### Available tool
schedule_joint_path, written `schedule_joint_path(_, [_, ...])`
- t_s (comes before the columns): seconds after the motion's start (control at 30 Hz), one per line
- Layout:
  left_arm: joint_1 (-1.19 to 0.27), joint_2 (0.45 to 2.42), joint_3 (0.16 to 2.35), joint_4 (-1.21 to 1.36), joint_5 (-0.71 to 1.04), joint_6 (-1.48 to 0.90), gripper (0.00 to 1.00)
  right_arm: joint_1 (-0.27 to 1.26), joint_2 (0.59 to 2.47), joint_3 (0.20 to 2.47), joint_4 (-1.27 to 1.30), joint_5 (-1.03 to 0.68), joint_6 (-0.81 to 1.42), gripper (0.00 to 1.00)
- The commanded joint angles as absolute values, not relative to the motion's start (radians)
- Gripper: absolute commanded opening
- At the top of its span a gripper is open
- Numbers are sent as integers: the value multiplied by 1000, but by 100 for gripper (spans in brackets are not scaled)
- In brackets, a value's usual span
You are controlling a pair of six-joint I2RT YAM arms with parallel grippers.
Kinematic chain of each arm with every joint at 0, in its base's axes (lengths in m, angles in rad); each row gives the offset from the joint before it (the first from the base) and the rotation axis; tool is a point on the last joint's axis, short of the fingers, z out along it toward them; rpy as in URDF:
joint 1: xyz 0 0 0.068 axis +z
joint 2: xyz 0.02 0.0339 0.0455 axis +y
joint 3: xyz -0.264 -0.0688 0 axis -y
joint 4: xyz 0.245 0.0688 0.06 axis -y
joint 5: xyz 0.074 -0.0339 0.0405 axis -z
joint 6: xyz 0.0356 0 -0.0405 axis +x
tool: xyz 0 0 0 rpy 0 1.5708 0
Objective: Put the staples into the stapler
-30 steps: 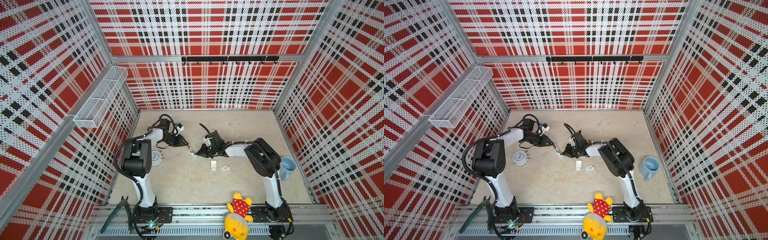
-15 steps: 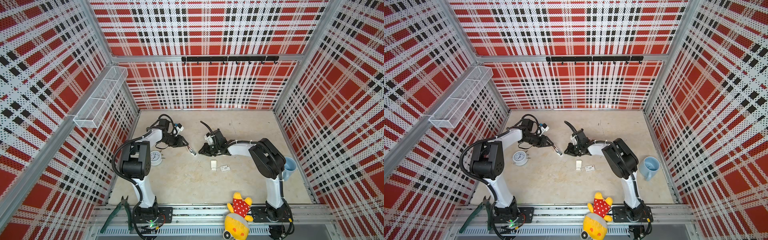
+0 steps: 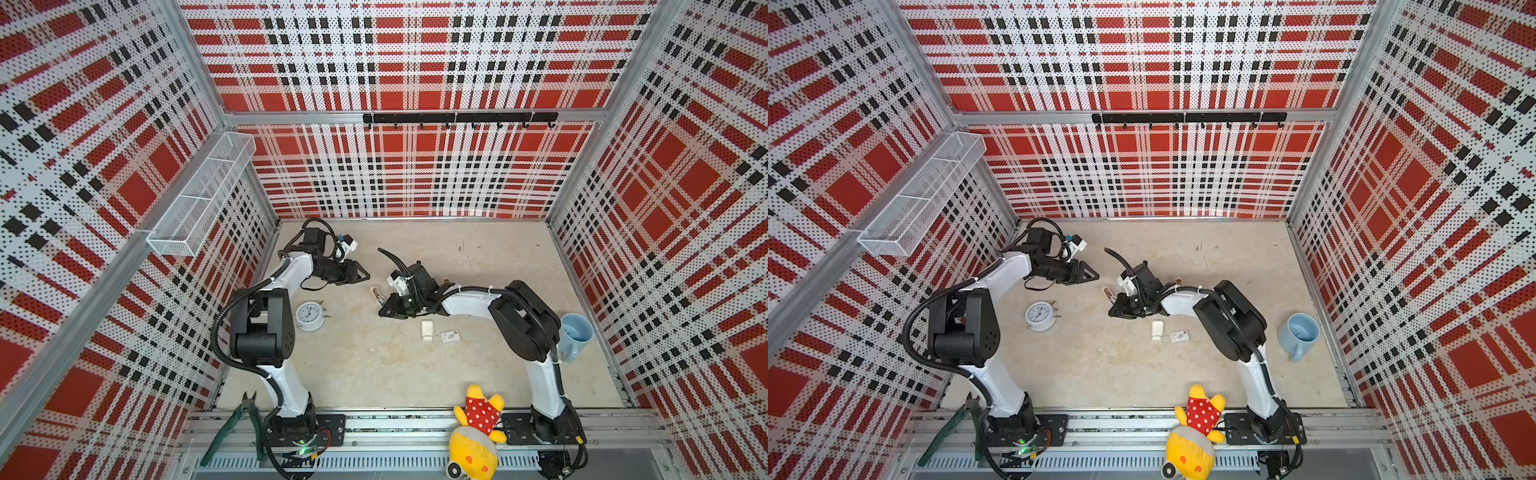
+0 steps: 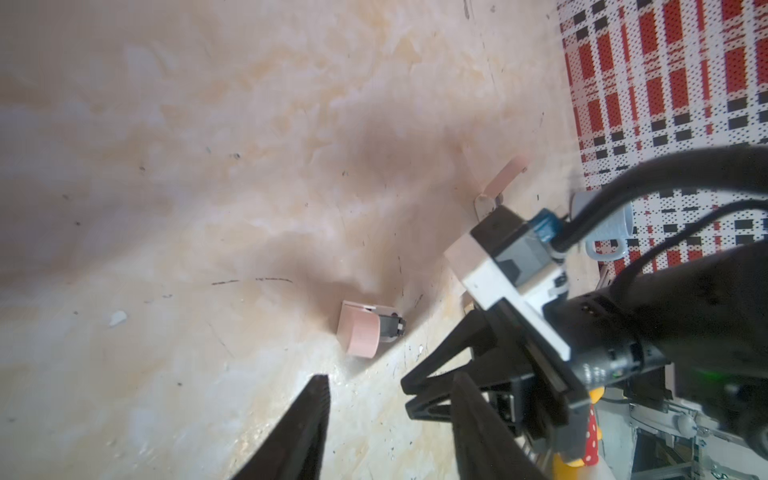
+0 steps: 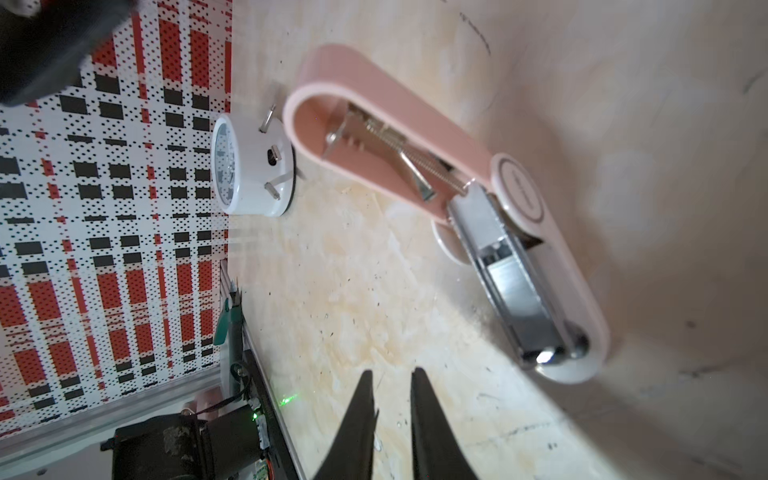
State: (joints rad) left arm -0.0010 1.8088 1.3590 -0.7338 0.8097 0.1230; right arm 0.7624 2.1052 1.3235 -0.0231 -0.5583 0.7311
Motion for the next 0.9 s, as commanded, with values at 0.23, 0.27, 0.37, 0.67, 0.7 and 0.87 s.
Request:
schedule_joint_path(0.23, [40,1776,1393,-749,864,140,59,758,2156,1413,-124,-492,673,18])
schedule_joint_path(0.27, [39,1776,1393,-749,867,141,59,758,2158,1416,-135,-488,668,18])
schedule_joint_path(0.37, [40,1776,1397,-748,873,145,61,759,2163,1417,-134,-495,668,18])
schedule_joint_path(0.67, [47,1787,1427,-749,885,142,61,769,2154,1410,-150,-492,656,18])
schedule_joint_path(0.7, [47,1789,1430,-749,888,143,61,769,2157,1413,-158,-484,655,18])
schedule_joint_path(0.87, [46,1790,1439,-750,887,146,62,769,2168,1421,-176,-468,648,18])
